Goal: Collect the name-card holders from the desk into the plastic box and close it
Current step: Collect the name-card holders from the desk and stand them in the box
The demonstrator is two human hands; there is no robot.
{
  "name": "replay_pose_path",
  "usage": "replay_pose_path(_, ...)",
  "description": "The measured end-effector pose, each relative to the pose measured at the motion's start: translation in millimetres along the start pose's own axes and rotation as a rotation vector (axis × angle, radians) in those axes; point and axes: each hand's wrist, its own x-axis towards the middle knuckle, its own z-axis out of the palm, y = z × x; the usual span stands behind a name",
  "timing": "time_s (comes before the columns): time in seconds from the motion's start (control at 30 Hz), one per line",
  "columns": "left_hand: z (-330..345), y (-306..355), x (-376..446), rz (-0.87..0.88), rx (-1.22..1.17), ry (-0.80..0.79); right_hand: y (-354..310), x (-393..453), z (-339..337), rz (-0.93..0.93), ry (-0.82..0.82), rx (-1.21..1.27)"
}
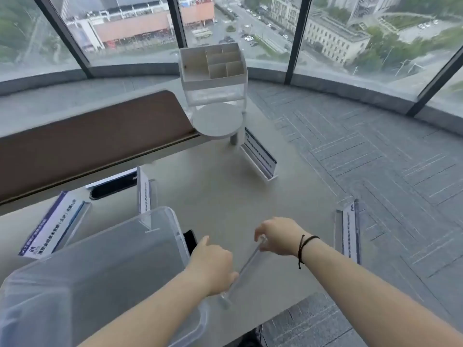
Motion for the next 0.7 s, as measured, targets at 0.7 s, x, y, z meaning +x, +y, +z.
replay_pose_path(0.7,22,20,42,-0.156,-0.240,0.020,27,8,90,-0.073,0.445,-0.056)
